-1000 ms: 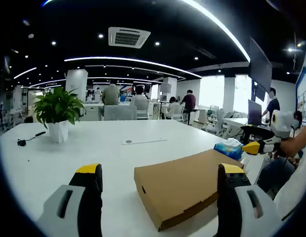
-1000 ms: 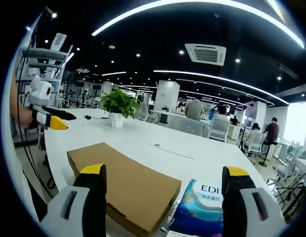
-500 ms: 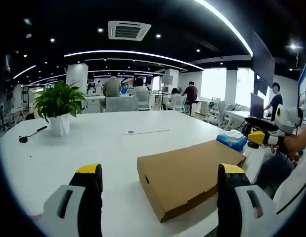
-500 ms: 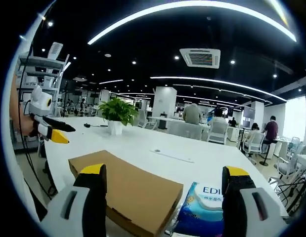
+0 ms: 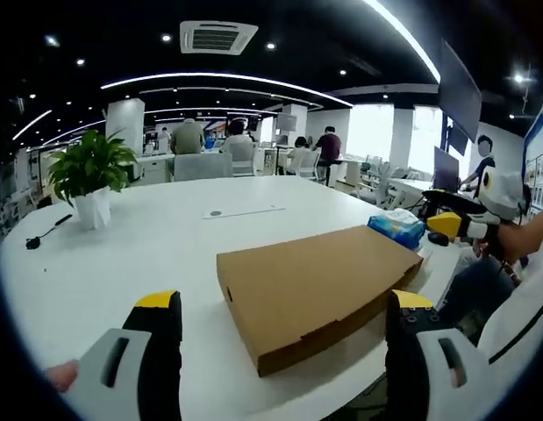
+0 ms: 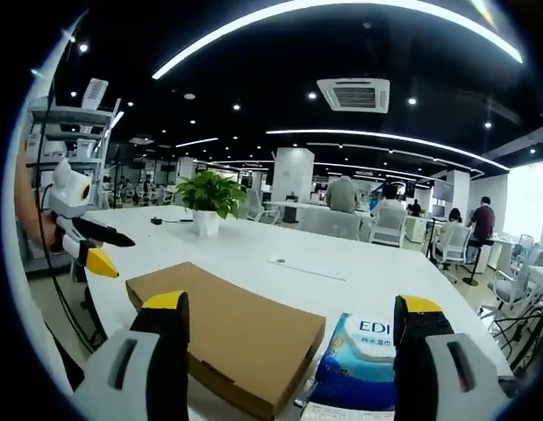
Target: Operate the shoe box by opening the lid, removing the specified soft item, and placing it in the target area until the item is outside and the box remains undamaged.
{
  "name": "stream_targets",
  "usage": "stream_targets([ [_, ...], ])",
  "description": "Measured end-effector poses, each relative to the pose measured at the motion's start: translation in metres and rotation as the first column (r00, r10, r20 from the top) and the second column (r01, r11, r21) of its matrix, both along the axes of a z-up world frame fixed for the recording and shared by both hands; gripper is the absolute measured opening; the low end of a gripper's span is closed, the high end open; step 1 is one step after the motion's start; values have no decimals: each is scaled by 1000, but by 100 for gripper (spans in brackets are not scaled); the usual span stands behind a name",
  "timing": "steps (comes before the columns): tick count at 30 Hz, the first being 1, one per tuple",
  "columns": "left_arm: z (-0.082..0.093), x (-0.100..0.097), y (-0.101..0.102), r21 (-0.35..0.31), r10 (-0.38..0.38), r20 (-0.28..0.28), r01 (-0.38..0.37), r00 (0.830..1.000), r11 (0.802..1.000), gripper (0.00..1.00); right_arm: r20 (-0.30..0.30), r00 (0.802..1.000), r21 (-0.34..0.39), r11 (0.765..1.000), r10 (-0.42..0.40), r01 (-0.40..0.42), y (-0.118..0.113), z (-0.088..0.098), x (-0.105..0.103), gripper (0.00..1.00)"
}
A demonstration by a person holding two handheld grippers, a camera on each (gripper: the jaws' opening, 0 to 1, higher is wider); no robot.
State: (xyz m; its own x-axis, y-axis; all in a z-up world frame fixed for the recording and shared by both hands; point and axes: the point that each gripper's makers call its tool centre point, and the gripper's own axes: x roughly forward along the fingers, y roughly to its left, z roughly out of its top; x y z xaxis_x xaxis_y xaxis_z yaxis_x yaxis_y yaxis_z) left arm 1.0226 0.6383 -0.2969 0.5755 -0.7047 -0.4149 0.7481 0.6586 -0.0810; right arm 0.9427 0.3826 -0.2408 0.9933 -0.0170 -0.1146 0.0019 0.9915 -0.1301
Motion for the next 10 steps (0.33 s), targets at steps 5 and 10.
stream_targets([
  [5,11,7,-1,-35,28,-9,-28,1000,999,99,-16,1000,32,999,-16,16,-2,-6,-5,99],
  [10,12,7,1,-41,50,-45,-51,998,998,99,-14,1000,17,1000,-6,7,0,-5,-7,98],
])
